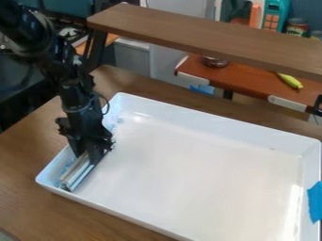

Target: Sweep into pile

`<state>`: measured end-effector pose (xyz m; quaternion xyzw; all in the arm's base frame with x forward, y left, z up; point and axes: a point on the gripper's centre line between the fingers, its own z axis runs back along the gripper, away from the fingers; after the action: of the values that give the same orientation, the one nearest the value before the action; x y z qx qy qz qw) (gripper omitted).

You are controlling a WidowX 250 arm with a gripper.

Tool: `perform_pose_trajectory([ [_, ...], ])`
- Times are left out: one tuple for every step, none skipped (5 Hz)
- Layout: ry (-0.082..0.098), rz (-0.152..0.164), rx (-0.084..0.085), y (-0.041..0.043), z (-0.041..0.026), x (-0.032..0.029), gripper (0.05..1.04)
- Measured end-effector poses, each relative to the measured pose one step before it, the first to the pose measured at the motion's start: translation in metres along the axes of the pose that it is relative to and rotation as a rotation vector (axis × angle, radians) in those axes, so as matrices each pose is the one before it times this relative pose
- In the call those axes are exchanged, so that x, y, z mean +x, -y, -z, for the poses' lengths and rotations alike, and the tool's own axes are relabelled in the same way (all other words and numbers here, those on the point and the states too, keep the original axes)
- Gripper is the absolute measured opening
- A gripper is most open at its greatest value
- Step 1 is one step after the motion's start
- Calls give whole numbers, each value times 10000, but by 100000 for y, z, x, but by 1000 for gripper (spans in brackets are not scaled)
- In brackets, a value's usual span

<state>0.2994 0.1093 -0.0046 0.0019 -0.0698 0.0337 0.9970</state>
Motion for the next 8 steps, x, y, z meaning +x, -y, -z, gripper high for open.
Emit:
perform_pose_trajectory([
  [-62,217,86,-399,-13,-179,369],
  [48,-273,-459,1011,-997,56,369],
  [320,-75,-402,3638,-2423,1086,369],
  [432,-434,155,4883,-554,1398,369],
  [314,-223,148,5030,-1060,2058,369],
  [-686,-526,395,4920,1085,1058,369],
  [-941,-270,419,5331,656,783,369],
  [-862,215,317,4951,1608,-953,369],
])
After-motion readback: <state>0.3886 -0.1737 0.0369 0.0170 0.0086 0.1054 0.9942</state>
